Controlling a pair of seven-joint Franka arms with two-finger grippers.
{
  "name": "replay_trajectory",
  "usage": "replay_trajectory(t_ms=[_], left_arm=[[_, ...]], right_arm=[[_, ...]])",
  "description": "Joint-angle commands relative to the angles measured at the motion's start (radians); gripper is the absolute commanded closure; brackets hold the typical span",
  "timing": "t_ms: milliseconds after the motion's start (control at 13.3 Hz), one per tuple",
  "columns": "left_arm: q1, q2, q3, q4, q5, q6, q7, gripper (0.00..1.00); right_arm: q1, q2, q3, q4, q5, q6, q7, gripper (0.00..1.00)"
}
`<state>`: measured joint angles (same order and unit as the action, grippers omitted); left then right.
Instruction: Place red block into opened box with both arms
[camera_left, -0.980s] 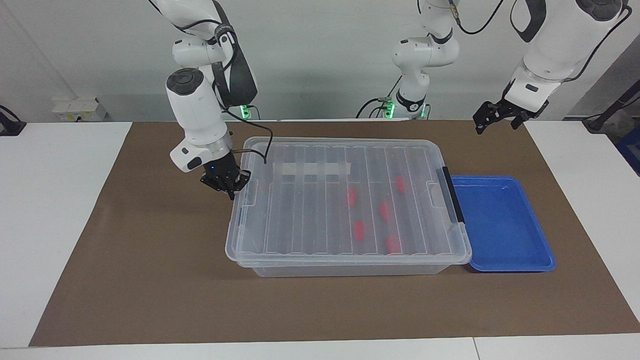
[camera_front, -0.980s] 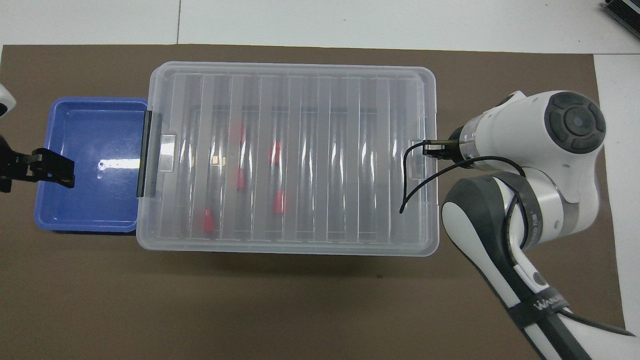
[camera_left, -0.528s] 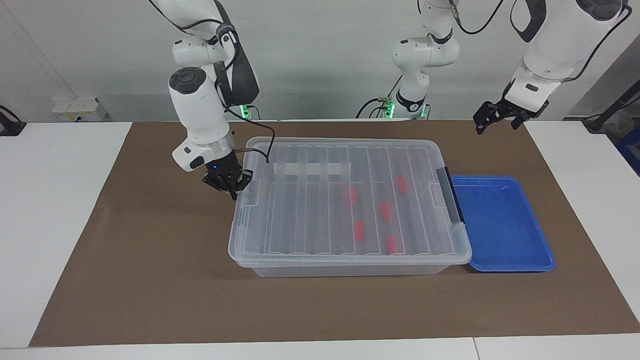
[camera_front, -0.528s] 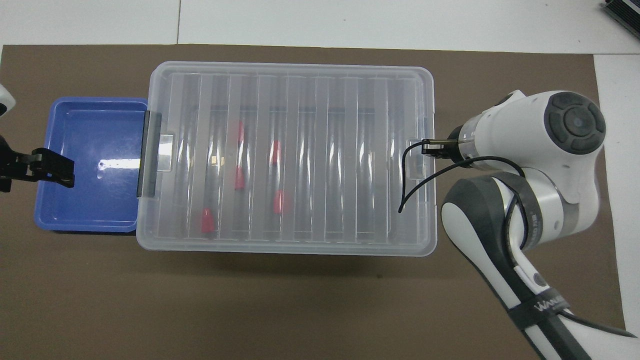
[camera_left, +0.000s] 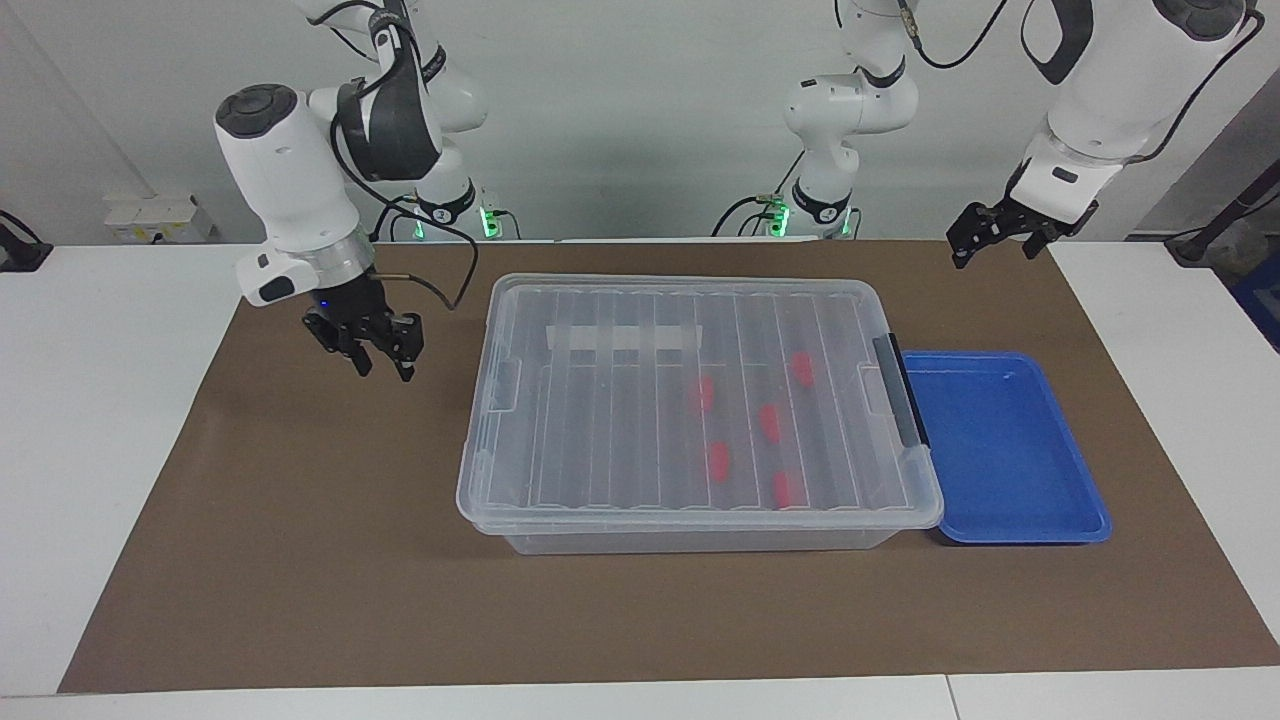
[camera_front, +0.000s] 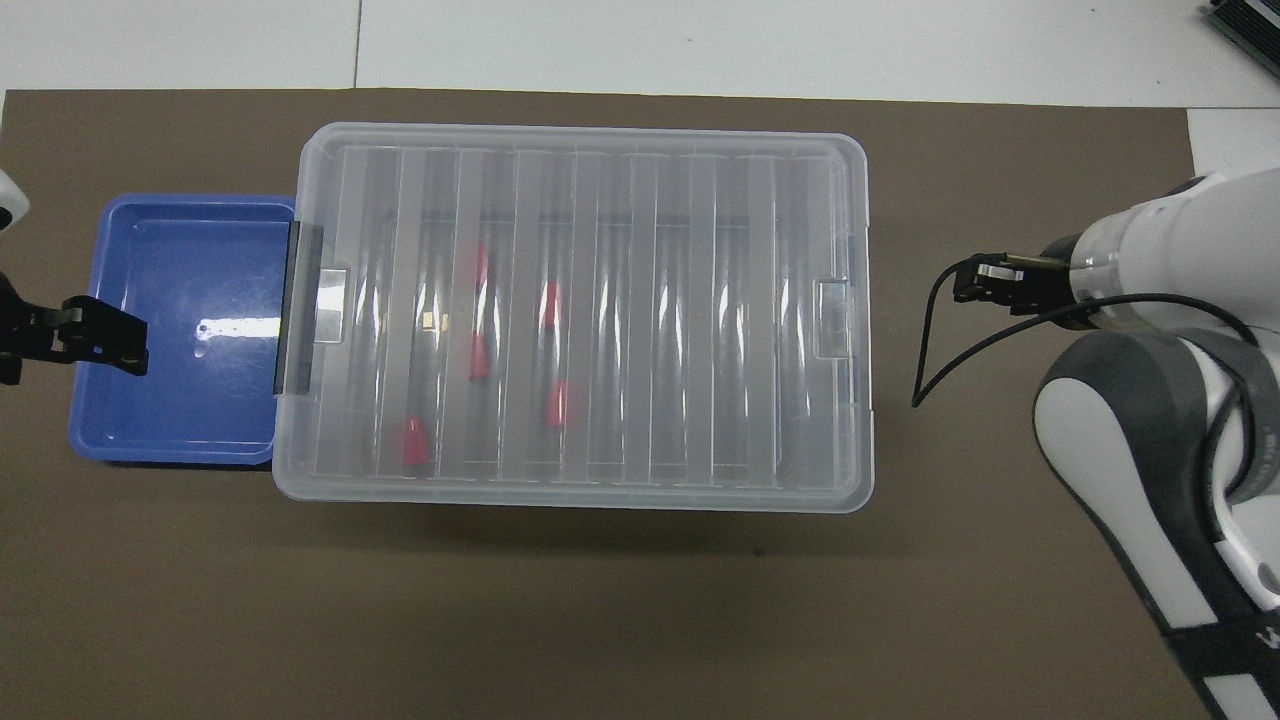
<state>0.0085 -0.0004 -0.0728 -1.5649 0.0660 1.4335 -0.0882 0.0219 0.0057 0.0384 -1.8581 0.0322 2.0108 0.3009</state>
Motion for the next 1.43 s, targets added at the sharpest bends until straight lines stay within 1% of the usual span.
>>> replay_trajectory(t_ms=[0,226,452,603,829,905,1357], left_arm=[[0.008,-0.035,-0.002,-0.041,0.009,0.019,0.004,0.0],[0.008,-0.035,-0.002,-0.041,0.011,0.019,0.005,0.0],[0.008,-0.035,-0.002,-0.041,0.009,0.019,0.004,0.0],[0.008,-0.035,-0.002,-0.041,0.011,0.019,0.004,0.0],[0.008,-0.035,-0.002,-0.041,0.011,0.019,0.004,0.0],[0.008,-0.035,-0.001,-0.041,0.009,0.019,0.004,0.0],[0.008,-0.035,-0.002,-0.041,0.009,0.019,0.004,0.0]], right_arm=[[-0.033,-0.006,0.003,0.095,-0.009,-0.134,0.011,0.01],[-0.048,-0.007,0.003,0.164,-0.041,-0.22,0.001,0.01],[-0.048,0.005,0.008,0.261,-0.075,-0.344,0.0,0.01],[-0.046,-0.032,0.008,0.254,-0.074,-0.395,-0.005,0.0],[-0.046,-0.085,0.008,0.195,-0.071,-0.426,-0.057,0.0],[-0.049,-0.085,0.006,0.194,-0.066,-0.426,-0.083,0.0],[-0.046,-0.087,0.006,0.188,-0.055,-0.426,-0.075,0.0]])
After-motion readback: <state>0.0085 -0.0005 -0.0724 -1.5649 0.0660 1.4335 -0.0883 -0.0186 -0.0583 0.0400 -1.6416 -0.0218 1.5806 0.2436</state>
